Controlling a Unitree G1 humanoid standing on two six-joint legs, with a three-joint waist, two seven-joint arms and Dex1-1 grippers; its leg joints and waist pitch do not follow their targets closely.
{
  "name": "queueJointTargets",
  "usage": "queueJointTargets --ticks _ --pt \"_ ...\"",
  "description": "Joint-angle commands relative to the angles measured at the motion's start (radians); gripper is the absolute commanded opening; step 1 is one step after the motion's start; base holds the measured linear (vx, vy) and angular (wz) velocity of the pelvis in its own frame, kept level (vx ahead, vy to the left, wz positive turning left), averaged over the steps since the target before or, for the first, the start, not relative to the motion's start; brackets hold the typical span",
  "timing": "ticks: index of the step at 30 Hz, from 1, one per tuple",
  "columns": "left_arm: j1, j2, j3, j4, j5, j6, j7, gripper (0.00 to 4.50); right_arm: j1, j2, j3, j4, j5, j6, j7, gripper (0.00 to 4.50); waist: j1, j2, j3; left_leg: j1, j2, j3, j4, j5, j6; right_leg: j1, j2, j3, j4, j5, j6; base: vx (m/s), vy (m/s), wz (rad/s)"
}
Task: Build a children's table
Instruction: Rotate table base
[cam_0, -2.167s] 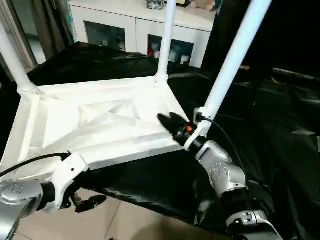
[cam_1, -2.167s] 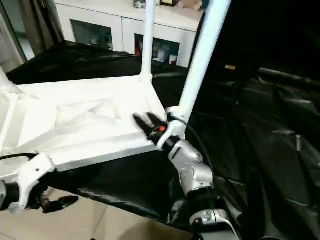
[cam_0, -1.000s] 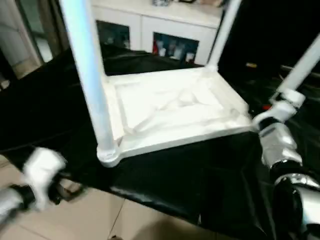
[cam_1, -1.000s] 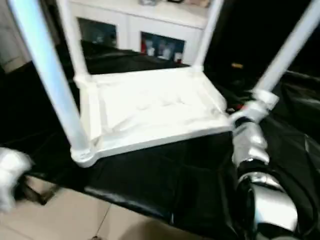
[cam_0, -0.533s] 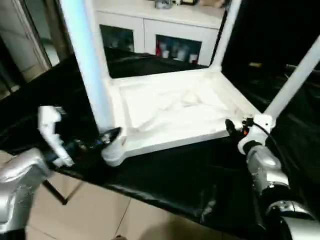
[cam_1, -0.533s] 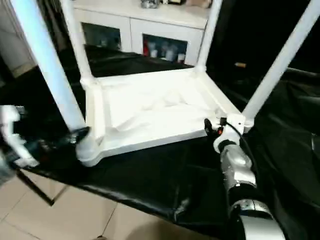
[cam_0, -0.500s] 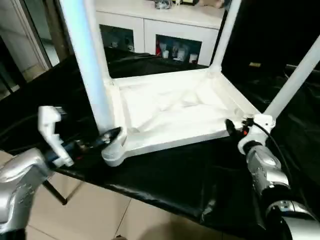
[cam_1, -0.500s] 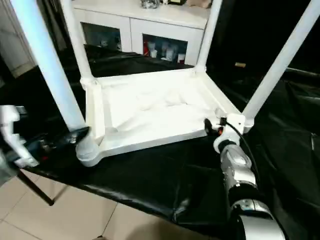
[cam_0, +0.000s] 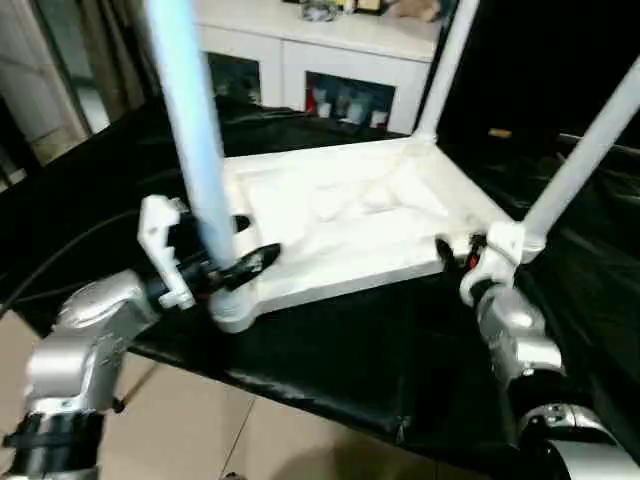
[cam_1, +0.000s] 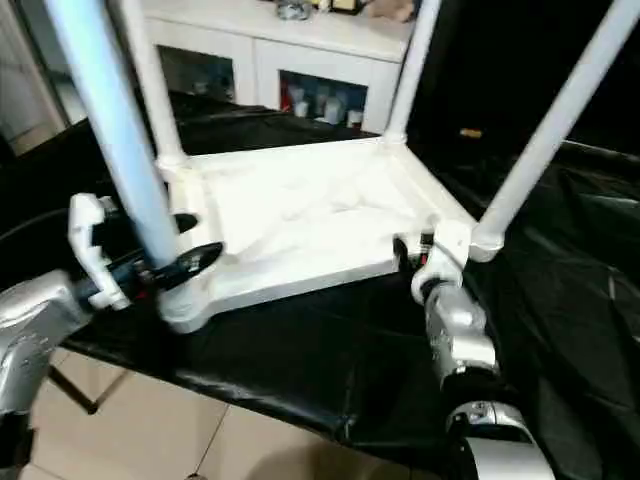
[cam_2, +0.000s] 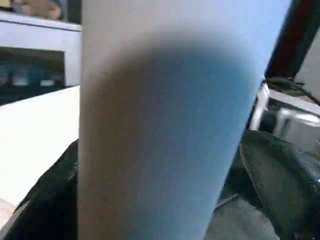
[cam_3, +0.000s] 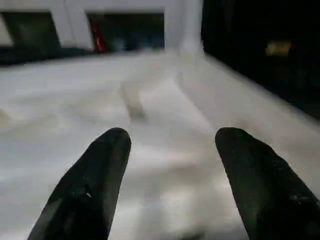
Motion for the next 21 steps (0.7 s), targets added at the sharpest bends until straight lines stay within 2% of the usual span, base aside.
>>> queueJointTargets --ticks 1,3,4,7,8,9,10,12,14,15,16,21 --pt "-0.048 -0.01 -0.033 0.027 0.0 -0.022 -0.019 4.49 -0.012 -0.058 -0.008 0.015 -0.043 0.031 -0.055 3.12 -0.003 0.007 -0.058 0.017 0.01 0.005 -0.072 -0.283 -0.025 0.036 -0.043 0.039 -0.08 -0.233 -0.151 0.0 0.0 0.0" --pt "-0.067 -0.015 -0.044 0.044 0.004 -0.028 -0.029 4.49 -0.012 -0.087 -0.01 0.045 -0.062 0.041 -0.084 3.12 0.004 0.005 -0.06 0.022 0.008 0.009 -0.069 -0.267 -0.03 0.035 -0.041 0.04 -0.081 -0.228 -0.146 0.0 0.0 0.0" --pt "-0.075 -0.017 -0.05 0.048 0.004 -0.026 -0.036 4.49 -0.007 -0.104 -0.014 0.062 -0.075 0.052 -0.116 3.12 0.005 0.005 -0.06 0.017 0.007 0.009 -0.068 -0.256 -0.032 0.039 -0.042 0.04 -0.078 -0.215 -0.145 0.0 0.0 0.0" --pt "-0.081 -0.024 -0.066 0.039 -0.005 -0.012 -0.053 4.49 0.007 -0.13 -0.026 0.093 -0.088 0.093 -0.166 3.12 0.006 0.002 -0.061 0.015 0.006 0.009 -0.067 -0.25 -0.036 0.041 -0.042 0.039 -0.078 -0.211 -0.138 0.0 0.0 0.0" --pt "-0.081 -0.026 -0.07 0.036 -0.01 -0.006 -0.057 4.49 0.01 -0.134 -0.021 0.104 -0.094 0.098 -0.17 3.12 0.005 0.007 -0.062 0.015 0.006 0.009 -0.066 -0.256 -0.036 0.04 -0.042 0.04 -0.077 -0.212 -0.139 0.0 0.0 0.0" --pt "-0.082 -0.027 -0.071 0.036 -0.012 -0.003 -0.06 4.49 0.01 -0.136 -0.016 0.112 -0.099 0.101 -0.173 3.12 0.004 0.008 -0.061 0.014 0.006 0.009 -0.066 -0.259 -0.035 0.041 -0.041 0.039 -0.079 -0.212 -0.139 0.0 0.0 0.0" --pt "-0.078 -0.025 -0.089 0.02 -0.02 0.018 -0.077 4.49 0.006 -0.13 0.003 0.155 -0.104 0.102 -0.146 3.12 0.001 0.011 -0.063 0.013 0.006 0.008 -0.066 -0.263 -0.035 0.042 -0.043 0.038 -0.076 -0.212 -0.142 0.0 0.0 0.0" --pt "-0.074 -0.021 -0.104 0.005 -0.028 0.034 -0.093 4.49 -0.006 -0.112 0.008 0.195 -0.095 0.09 -0.123 3.12 -0.004 0.009 -0.062 0.013 0.007 0.008 -0.066 -0.279 -0.03 0.042 -0.043 0.038 -0.08 -0.228 -0.148 0.0 0.0 0.0" --pt "-0.075 -0.022 -0.114 -0.013 -0.043 0.054 -0.104 4.49 -0.02 -0.095 0.013 0.219 -0.091 0.082 -0.101 3.12 -0.01 0.01 -0.06 0.01 0.007 0.006 -0.068 -0.29 -0.027 0.042 -0.044 0.037 -0.081 -0.237 -0.159 0.0 0.0 0.0" --pt "-0.075 -0.022 -0.118 -0.019 -0.049 0.061 -0.109 4.49 -0.026 -0.088 0.016 0.228 -0.092 0.08 -0.094 3.12 -0.012 0.014 -0.06 0.011 0.008 0.006 -0.068 -0.295 -0.028 0.041 -0.044 0.037 -0.08 -0.239 -0.164 0.0 0.0 0.0" --pt "-0.076 -0.022 -0.121 -0.026 -0.057 0.07 -0.114 4.49 -0.033 -0.081 0.02 0.238 -0.094 0.078 -0.086 3.12 -0.015 0.013 -0.06 0.011 0.009 0.005 -0.068 -0.299 -0.026 0.042 -0.044 0.037 -0.081 -0.244 -0.168 0.0 0.0 0.0" --pt "-0.085 -0.053 -0.173 -0.06 -0.071 0.097 -0.136 4.49 -0.108 -0.009 0.044 0.289 -0.11 0.044 -0.012 3.12 -0.022 0.018 -0.057 0.012 0.01 0.006 -0.068 -0.294 -0.022 0.041 -0.044 0.037 -0.08 -0.25 -0.188 0.0 0.0 0.0"
